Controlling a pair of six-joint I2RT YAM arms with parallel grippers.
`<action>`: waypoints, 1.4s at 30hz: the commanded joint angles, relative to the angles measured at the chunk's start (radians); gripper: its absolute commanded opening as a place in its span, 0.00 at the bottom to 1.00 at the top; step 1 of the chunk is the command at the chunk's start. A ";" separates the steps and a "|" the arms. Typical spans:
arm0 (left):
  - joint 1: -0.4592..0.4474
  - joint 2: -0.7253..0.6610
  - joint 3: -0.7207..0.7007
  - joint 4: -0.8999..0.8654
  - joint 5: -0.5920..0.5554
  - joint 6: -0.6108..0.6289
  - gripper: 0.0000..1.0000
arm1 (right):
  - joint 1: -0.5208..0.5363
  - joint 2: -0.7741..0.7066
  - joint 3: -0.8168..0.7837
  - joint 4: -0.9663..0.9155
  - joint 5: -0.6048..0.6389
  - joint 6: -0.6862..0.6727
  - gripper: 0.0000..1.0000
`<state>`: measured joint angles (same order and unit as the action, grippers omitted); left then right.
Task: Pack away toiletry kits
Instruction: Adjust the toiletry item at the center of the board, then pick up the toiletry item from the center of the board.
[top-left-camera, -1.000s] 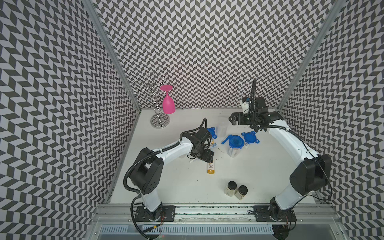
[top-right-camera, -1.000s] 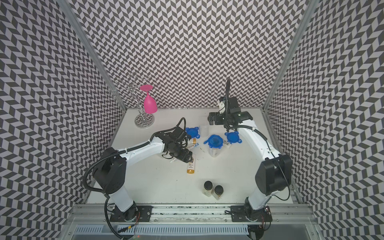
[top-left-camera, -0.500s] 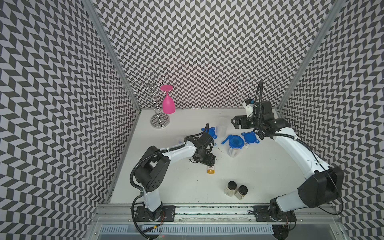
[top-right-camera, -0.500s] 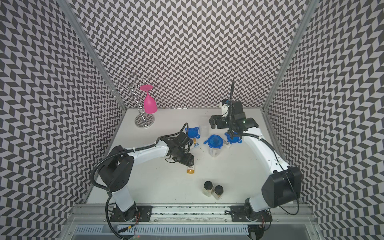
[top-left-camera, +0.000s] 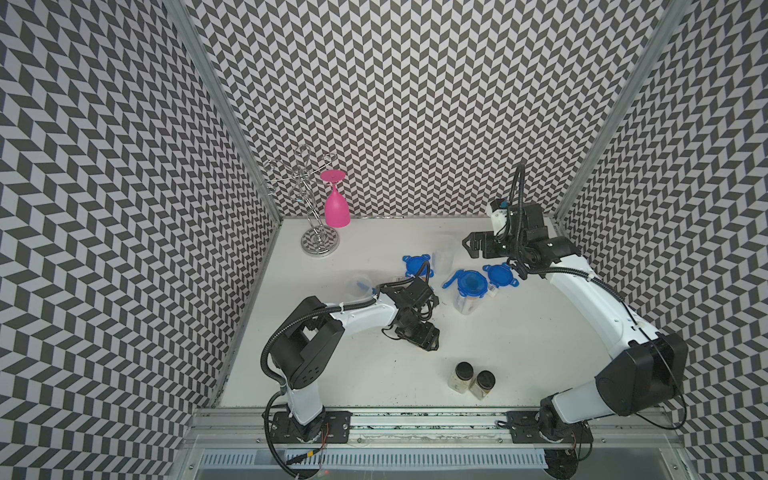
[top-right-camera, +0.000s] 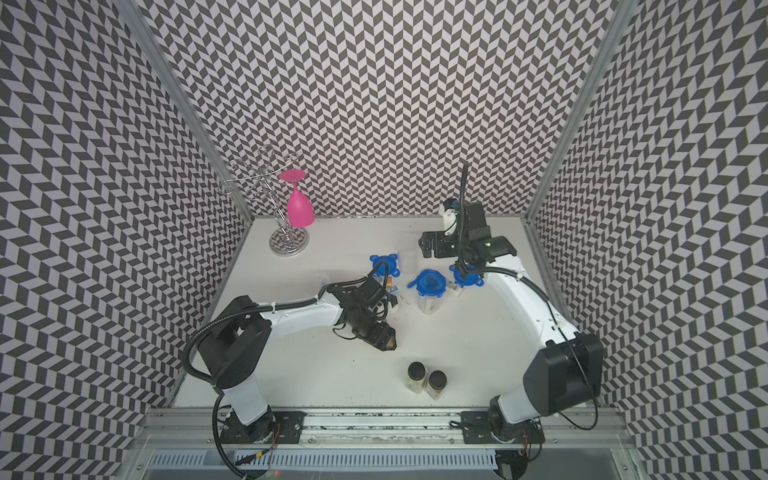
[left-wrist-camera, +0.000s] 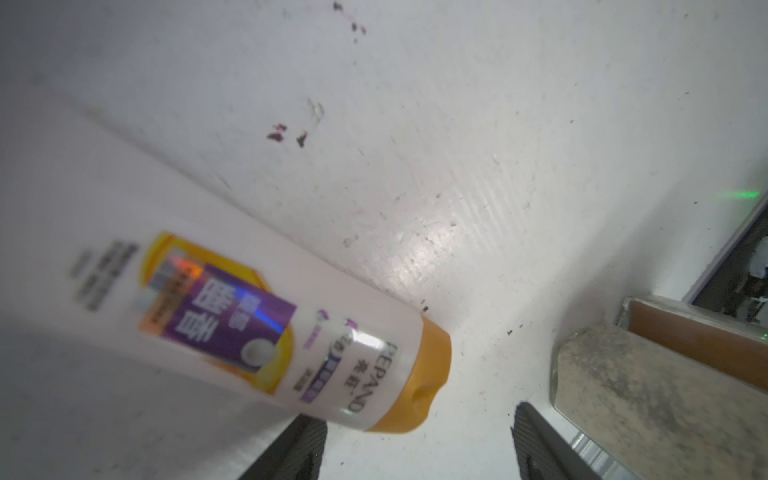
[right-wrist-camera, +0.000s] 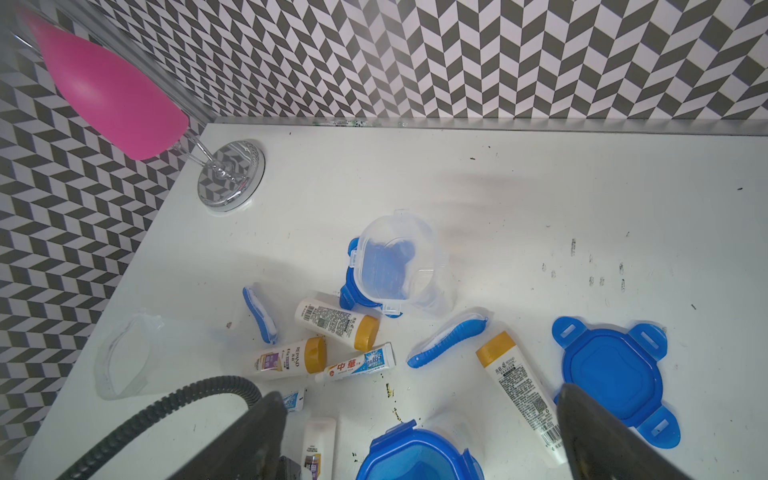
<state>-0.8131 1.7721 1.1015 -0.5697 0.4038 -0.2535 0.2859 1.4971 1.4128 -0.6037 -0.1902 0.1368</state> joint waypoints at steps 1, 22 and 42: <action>0.002 -0.038 -0.003 0.083 0.059 0.044 0.74 | 0.001 -0.017 0.007 0.044 0.013 -0.021 1.00; 0.018 -0.059 -0.013 0.176 -0.247 0.289 0.94 | -0.002 -0.046 -0.026 0.048 0.049 -0.015 1.00; -0.033 0.019 -0.112 0.242 -0.241 0.320 0.85 | -0.029 -0.081 -0.057 0.051 0.018 -0.004 1.00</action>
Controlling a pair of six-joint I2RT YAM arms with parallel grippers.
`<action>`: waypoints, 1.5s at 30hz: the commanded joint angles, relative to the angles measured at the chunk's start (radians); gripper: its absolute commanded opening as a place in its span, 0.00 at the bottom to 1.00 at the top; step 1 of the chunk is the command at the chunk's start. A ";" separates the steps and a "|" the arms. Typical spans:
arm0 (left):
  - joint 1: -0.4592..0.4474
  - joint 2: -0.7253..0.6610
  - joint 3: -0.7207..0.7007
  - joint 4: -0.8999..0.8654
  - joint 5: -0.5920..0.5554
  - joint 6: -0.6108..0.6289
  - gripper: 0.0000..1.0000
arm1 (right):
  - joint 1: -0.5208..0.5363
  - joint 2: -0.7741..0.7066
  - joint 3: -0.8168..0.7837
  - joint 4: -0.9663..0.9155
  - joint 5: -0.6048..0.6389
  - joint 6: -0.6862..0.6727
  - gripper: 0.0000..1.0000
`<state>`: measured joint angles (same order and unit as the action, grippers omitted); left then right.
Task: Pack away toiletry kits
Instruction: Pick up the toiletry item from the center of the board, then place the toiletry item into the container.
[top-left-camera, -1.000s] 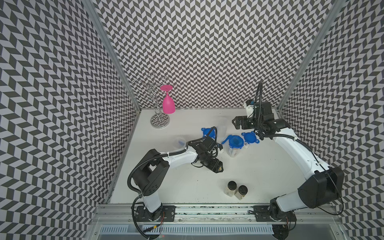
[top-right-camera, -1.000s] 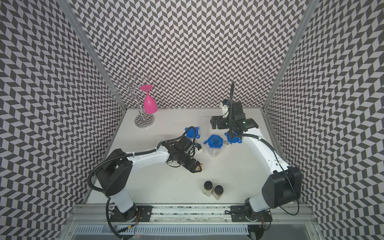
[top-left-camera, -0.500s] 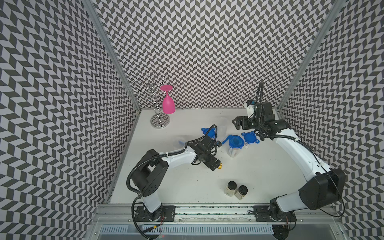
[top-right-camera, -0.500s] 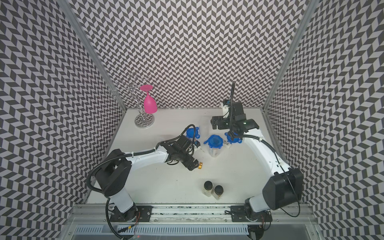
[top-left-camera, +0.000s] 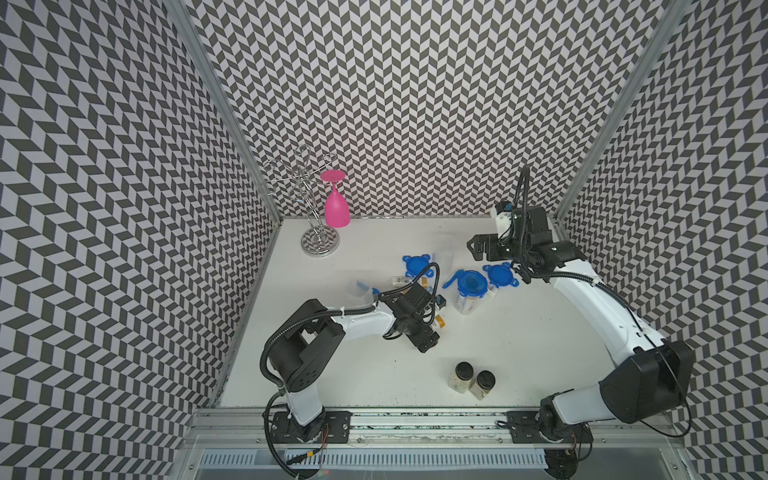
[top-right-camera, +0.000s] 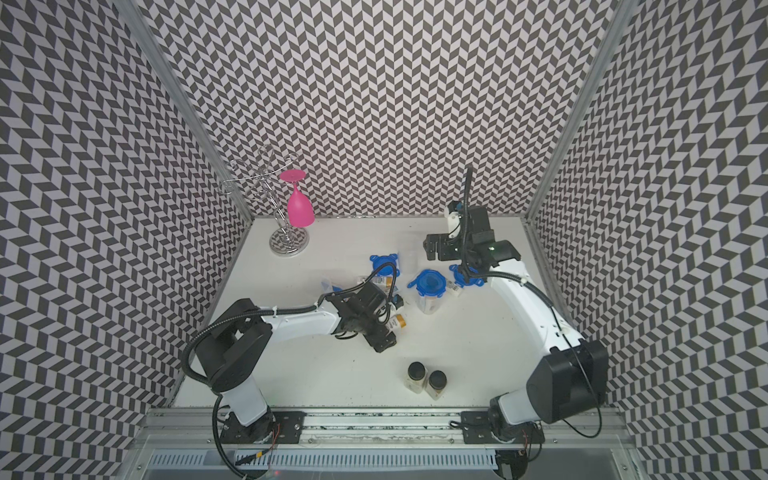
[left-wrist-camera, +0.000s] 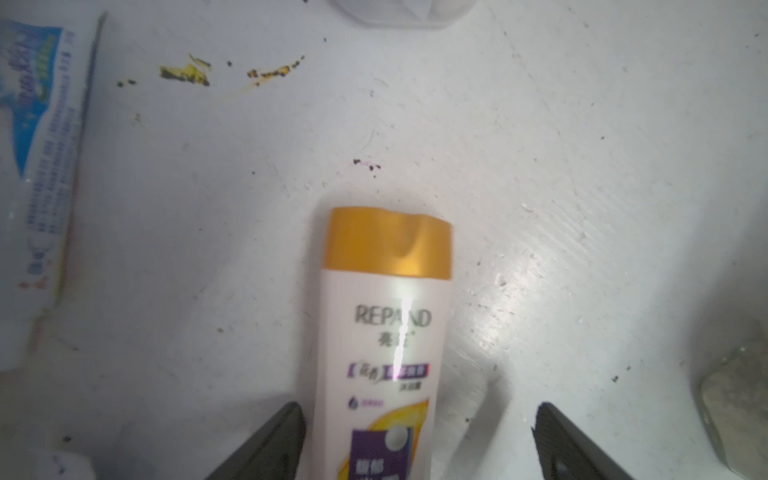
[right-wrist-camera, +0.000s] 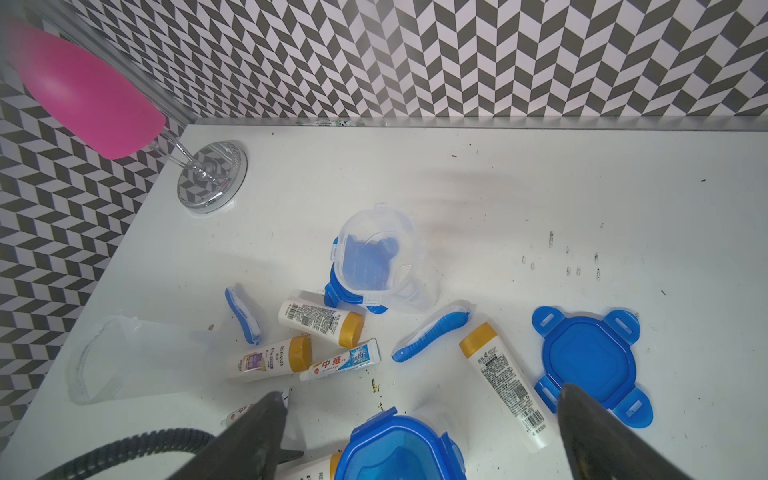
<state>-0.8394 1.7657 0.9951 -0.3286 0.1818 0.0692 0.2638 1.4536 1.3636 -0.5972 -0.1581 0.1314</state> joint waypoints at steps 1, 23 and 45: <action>-0.010 0.023 -0.010 0.001 -0.028 -0.007 0.84 | -0.009 -0.038 -0.010 0.043 -0.016 0.001 1.00; 0.000 -0.076 -0.077 0.022 -0.114 -0.124 0.04 | -0.015 -0.050 0.011 -0.157 -0.202 -0.017 1.00; 0.131 -0.338 0.095 0.215 0.028 -0.144 0.00 | 0.080 0.079 0.045 -0.039 -0.653 0.001 0.93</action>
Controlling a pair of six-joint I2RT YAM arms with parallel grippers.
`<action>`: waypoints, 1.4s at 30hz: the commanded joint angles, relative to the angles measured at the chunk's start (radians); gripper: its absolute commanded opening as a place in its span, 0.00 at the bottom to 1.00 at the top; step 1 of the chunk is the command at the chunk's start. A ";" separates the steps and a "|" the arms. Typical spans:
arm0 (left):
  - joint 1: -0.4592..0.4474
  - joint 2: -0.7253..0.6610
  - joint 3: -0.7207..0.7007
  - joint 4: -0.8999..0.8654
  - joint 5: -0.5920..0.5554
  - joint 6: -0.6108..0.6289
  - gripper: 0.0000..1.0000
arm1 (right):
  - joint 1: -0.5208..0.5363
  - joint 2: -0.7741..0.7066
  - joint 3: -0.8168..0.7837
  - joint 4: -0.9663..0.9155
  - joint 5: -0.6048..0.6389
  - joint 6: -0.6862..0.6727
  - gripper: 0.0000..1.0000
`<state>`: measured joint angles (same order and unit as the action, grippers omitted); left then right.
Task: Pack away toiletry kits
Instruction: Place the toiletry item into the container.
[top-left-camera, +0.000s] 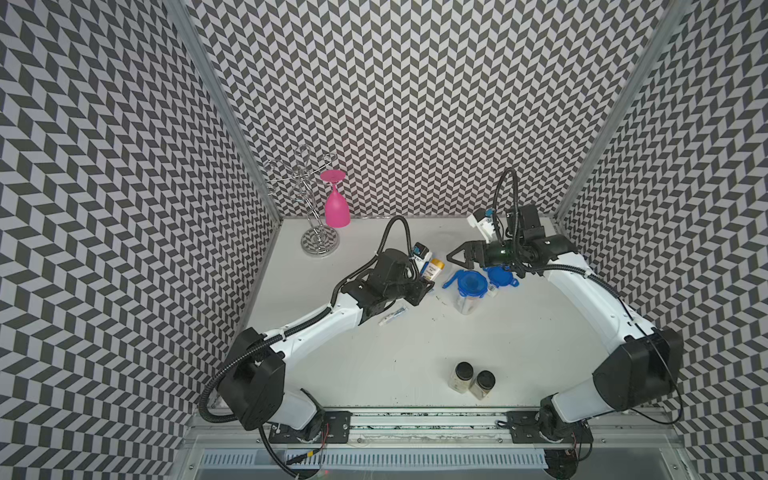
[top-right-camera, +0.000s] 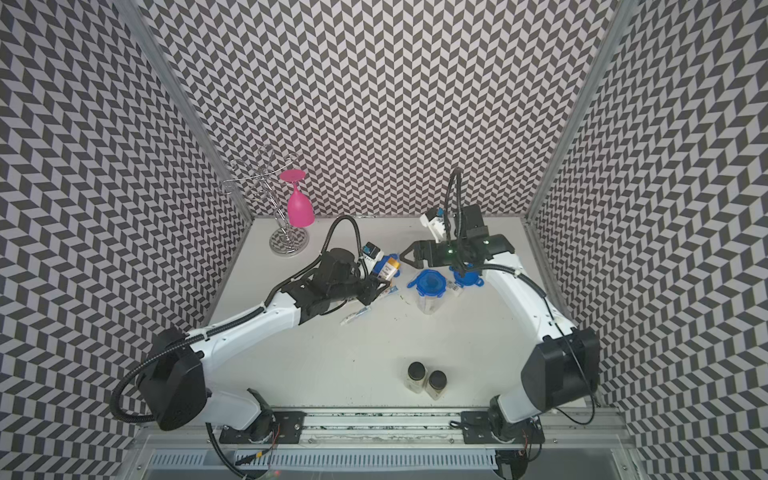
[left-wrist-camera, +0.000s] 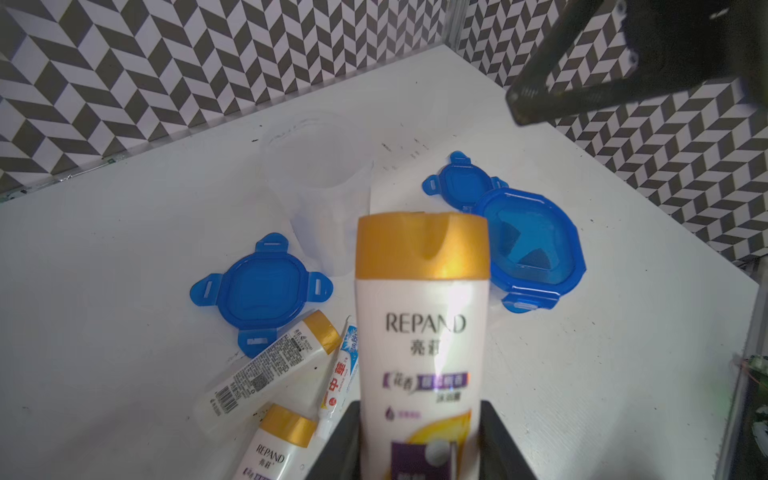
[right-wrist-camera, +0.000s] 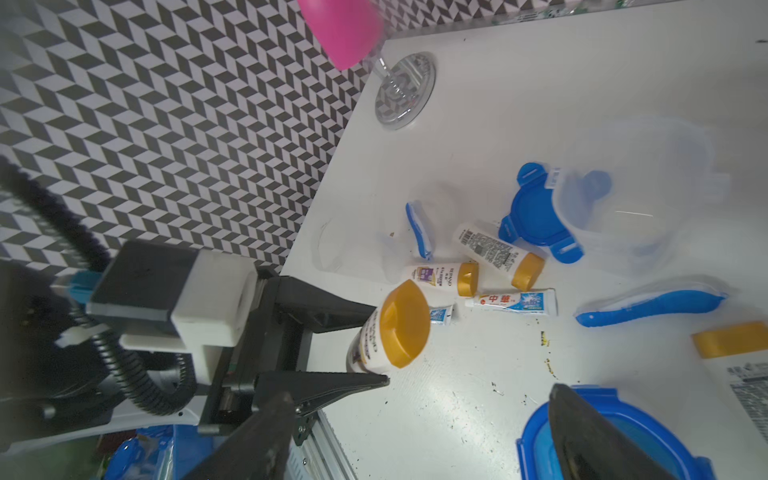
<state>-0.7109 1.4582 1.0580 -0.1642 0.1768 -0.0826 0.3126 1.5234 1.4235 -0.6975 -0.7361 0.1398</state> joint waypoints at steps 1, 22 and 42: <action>0.002 -0.034 0.036 0.052 0.036 0.007 0.00 | 0.039 0.020 -0.017 0.070 -0.094 0.002 0.92; 0.000 -0.025 0.046 0.062 0.001 0.048 0.00 | 0.108 0.203 0.091 0.064 -0.099 0.032 0.26; 0.067 -0.066 0.016 0.045 -0.033 -0.056 1.00 | 0.031 0.288 0.353 0.121 0.470 -0.034 0.00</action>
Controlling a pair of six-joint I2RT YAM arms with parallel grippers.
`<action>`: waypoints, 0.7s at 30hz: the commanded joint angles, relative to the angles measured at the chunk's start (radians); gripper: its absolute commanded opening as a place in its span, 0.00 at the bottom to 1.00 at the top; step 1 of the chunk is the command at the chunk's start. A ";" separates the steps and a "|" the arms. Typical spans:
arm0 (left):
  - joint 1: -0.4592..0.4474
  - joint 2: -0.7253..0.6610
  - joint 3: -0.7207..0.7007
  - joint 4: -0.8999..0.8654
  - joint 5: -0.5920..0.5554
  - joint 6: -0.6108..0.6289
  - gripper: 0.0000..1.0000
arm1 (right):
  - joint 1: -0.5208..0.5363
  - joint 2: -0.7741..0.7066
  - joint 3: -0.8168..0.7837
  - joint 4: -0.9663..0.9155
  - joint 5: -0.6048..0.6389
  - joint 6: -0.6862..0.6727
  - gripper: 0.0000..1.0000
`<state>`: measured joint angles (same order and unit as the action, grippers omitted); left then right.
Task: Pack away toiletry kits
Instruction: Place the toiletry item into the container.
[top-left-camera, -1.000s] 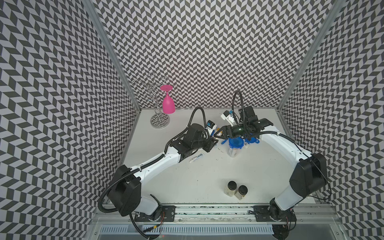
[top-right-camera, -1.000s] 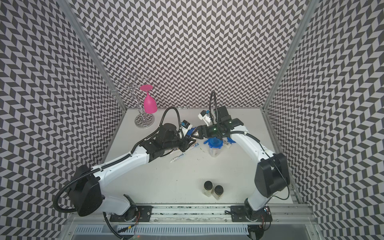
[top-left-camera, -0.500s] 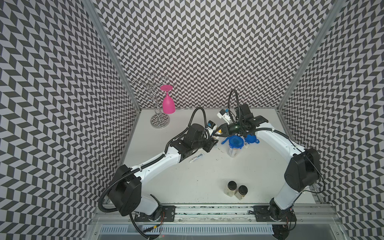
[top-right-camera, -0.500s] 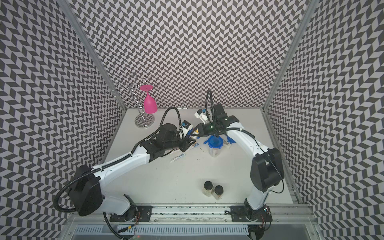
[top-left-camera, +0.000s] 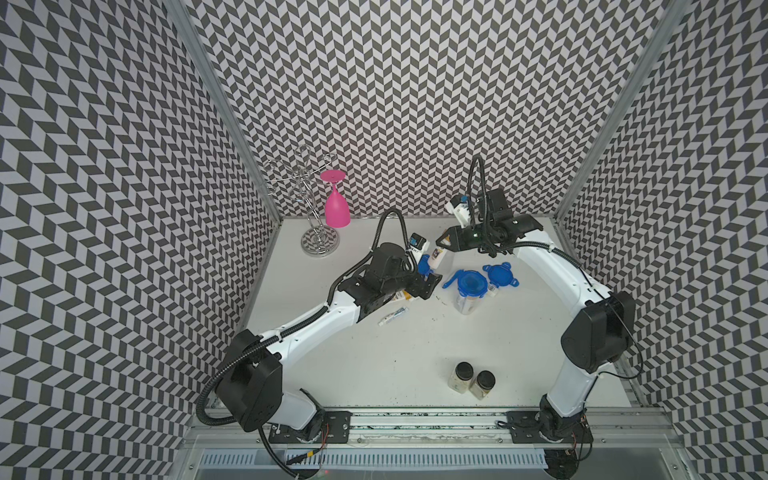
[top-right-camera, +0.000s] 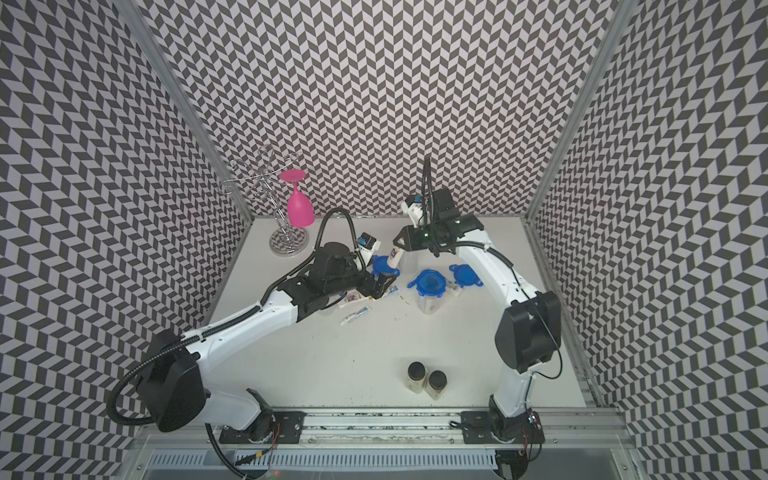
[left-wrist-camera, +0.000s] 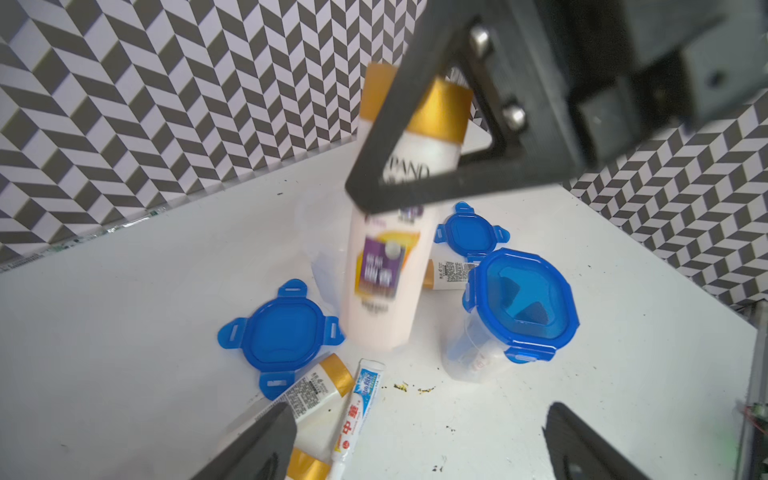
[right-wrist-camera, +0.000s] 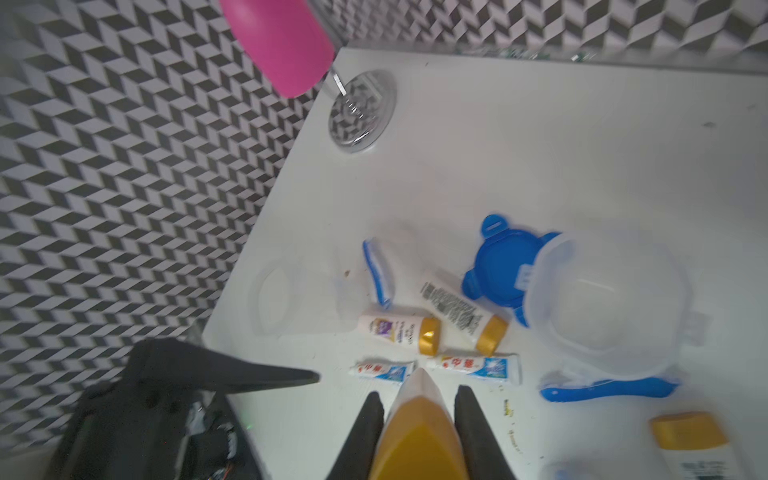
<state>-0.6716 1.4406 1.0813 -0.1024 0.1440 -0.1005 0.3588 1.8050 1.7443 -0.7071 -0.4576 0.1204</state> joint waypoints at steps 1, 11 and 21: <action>0.036 -0.056 -0.014 -0.023 0.005 -0.041 1.00 | -0.021 0.010 0.037 0.151 0.218 -0.016 0.00; 0.096 -0.069 -0.038 -0.076 -0.035 -0.058 1.00 | -0.021 0.149 0.145 0.167 0.323 -0.066 0.00; 0.096 -0.018 0.026 -0.081 -0.032 -0.045 1.00 | -0.005 0.194 0.087 0.174 0.336 -0.081 0.00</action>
<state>-0.5774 1.4143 1.0683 -0.1730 0.1177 -0.1505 0.3420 1.9877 1.8450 -0.5976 -0.1333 0.0525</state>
